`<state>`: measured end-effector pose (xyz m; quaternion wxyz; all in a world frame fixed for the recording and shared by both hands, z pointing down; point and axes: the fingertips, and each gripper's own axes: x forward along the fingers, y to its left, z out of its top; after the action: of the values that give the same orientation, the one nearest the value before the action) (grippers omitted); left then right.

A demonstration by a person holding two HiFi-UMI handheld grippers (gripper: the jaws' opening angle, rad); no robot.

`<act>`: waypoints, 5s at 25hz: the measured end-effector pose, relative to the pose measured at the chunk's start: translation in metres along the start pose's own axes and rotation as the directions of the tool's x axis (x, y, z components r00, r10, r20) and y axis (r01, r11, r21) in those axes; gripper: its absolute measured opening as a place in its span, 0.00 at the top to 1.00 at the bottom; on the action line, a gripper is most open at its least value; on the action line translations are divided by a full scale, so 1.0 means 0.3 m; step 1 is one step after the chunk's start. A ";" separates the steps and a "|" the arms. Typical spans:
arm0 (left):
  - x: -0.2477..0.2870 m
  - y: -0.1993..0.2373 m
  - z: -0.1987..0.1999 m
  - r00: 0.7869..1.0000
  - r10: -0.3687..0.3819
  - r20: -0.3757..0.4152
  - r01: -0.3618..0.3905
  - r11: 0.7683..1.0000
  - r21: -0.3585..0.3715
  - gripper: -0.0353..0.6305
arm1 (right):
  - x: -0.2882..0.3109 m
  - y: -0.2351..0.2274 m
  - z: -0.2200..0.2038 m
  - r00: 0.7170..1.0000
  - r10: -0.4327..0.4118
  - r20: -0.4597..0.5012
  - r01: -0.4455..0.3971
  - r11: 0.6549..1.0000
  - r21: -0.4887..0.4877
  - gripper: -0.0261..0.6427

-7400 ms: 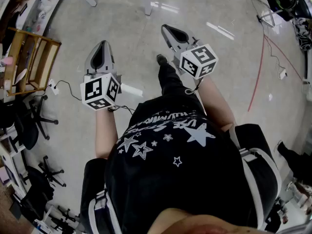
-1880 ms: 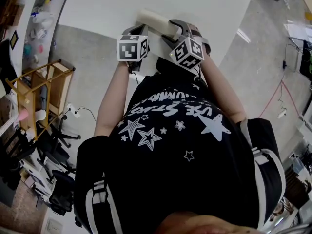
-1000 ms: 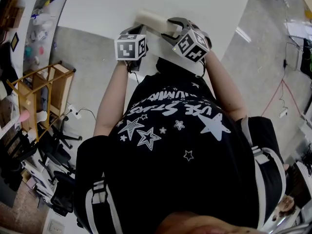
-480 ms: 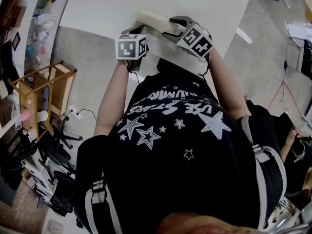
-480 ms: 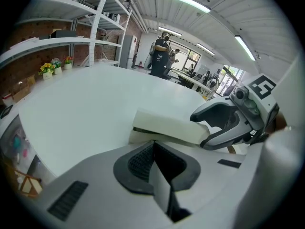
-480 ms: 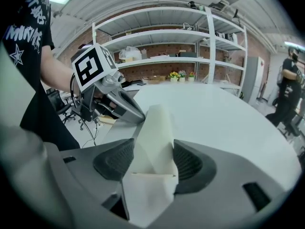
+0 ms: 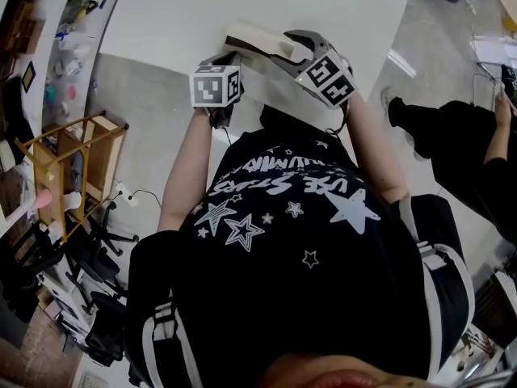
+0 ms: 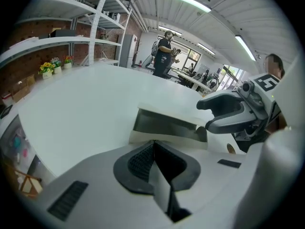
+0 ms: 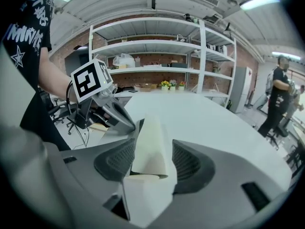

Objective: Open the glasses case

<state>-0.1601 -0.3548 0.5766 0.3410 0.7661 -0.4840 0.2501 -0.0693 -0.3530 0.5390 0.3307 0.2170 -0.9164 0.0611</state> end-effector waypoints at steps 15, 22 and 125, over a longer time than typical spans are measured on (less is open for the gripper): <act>-0.002 -0.007 0.007 1.000 0.005 -0.005 -0.005 1.000 -0.004 0.93 | -0.028 -0.139 0.018 0.987 -0.158 0.040 0.155 0.985 0.071 0.84; -0.003 0.002 0.004 1.000 0.012 -0.008 -0.012 1.000 -0.017 0.93 | -0.001 -0.162 -0.005 0.982 -0.190 0.015 0.187 0.975 0.121 0.89; -1.123 -1.279 -0.550 0.684 0.062 0.727 -0.014 0.997 -0.071 0.93 | -1.289 0.829 -0.336 0.904 -0.084 0.419 0.103 0.994 -0.023 0.90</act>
<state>0.0441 0.0784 0.3348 0.1383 0.7816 -0.6027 -0.0823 0.1459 0.0344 0.3801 0.1348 0.2613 -0.9555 -0.0229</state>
